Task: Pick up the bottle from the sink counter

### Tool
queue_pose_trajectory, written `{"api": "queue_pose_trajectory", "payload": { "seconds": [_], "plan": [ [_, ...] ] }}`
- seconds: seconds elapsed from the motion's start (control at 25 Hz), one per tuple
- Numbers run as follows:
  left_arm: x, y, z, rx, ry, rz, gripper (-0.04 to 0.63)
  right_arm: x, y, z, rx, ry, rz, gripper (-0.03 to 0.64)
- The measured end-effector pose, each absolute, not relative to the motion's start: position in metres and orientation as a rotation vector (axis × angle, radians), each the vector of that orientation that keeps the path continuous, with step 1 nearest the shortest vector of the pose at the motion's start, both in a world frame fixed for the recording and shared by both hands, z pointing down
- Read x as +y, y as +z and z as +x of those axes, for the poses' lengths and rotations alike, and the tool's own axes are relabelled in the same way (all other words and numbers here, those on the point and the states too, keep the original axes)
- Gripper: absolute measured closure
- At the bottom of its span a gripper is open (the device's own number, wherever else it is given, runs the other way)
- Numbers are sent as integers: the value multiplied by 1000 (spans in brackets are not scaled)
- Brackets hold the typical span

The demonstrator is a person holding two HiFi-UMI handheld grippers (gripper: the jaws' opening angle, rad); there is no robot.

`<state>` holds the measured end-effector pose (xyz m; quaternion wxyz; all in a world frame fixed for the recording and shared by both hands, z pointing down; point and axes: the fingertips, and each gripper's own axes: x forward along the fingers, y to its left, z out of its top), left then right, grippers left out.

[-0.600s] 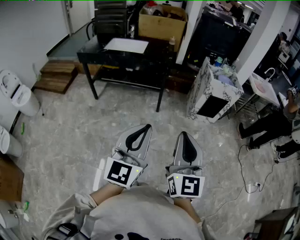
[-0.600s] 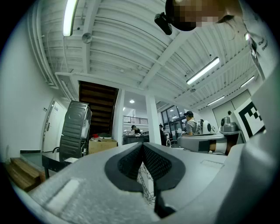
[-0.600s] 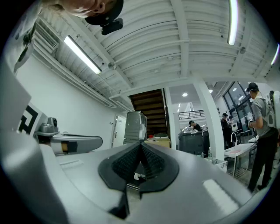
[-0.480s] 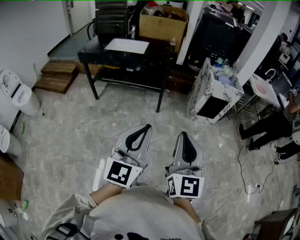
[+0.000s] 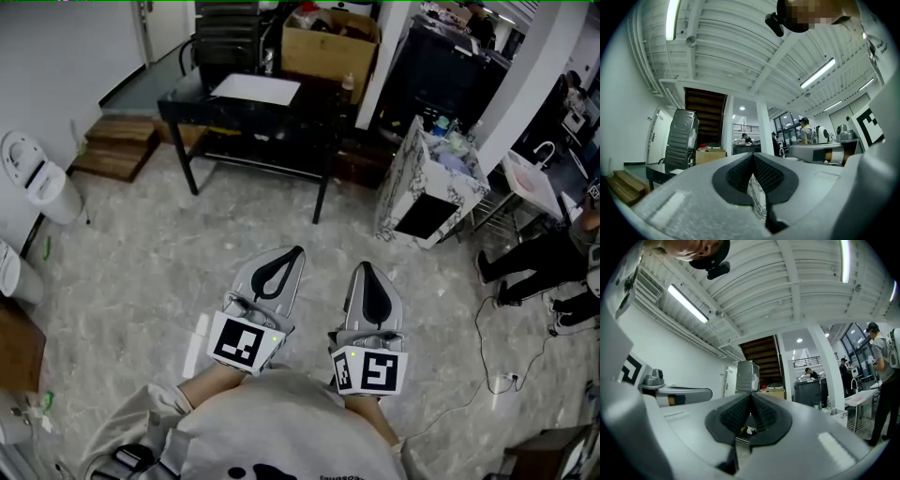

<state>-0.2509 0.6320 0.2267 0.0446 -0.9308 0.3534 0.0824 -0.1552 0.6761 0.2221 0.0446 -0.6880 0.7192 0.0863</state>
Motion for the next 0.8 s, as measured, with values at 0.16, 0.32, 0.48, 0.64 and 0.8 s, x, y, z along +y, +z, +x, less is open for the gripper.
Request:
{"api": "queue_pose_trajectory", "payload": {
  "seconds": [0.16,0.32,0.48,0.64,0.8],
  "plan": [
    [634,228,-244,1082,244,-2835,594,678,225,-149,2199,257,-2091,618],
    [631,228,-242,1098,250,-2829,594,673,228,-147,2212,253,-2080,618],
    [625,232,-241,1110,253,-2824,594,667,233,-146,2227,251,-2060,618],
    [608,235,-236,1093,269,-2828,594,652,235,-144,2228,265,-2064,618],
    [582,235,-222,1063,285,-2833,594,626,235,-133,2216,274,-2084,618]
  ]
}}
